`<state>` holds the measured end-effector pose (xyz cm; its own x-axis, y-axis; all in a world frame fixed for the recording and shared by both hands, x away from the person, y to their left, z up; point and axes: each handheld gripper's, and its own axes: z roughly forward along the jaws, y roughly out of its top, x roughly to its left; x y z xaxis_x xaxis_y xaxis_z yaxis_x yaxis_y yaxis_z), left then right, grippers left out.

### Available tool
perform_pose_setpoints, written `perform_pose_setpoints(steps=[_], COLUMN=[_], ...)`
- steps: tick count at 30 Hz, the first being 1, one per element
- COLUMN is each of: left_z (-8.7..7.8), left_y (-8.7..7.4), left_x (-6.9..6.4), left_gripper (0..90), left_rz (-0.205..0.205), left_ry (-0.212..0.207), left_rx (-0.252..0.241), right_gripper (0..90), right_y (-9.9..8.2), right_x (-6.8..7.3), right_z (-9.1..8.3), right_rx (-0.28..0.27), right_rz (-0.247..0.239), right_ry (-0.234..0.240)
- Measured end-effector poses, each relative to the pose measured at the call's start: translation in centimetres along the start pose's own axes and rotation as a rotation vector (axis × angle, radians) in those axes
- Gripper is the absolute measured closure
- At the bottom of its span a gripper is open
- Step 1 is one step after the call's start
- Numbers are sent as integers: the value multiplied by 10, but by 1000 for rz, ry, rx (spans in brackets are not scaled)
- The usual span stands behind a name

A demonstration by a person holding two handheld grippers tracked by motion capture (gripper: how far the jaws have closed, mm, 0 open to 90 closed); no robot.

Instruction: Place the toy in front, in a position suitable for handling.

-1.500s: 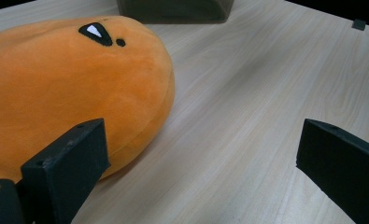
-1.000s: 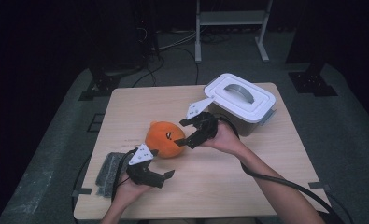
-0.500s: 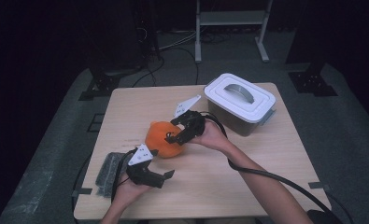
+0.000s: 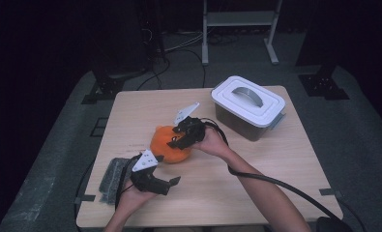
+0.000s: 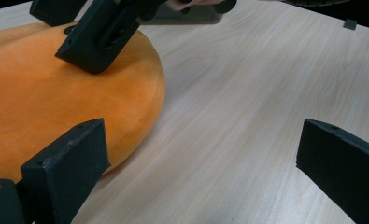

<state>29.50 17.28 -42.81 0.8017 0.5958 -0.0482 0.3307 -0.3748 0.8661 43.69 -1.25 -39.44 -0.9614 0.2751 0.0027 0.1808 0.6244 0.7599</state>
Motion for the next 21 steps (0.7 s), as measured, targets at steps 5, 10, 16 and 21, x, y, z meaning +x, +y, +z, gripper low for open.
perform_pose_setpoints(steps=[5, 10, 16, 21], left_z=[-1, 0, -1, -1], left_y=[0, 0, 0, -1], left_x=[0, 0, 1, 2], left_gripper=[17, 16, 17, 16], left_rz=[3, -2, -2, -8], left_ry=[1, -2, 0, -2], left_rx=[-1, -2, -5, -8], right_gripper=[465, 603, 700, 731], right_y=[-4, -6, -7, -1], right_x=[0, 4, 5, 4], right_z=[3, 2, 1, -6], right_rx=[32, 70, 59, 54], right_rz=[-10, -34, -14, -4], right_ry=[-26, -31, -40, -34])
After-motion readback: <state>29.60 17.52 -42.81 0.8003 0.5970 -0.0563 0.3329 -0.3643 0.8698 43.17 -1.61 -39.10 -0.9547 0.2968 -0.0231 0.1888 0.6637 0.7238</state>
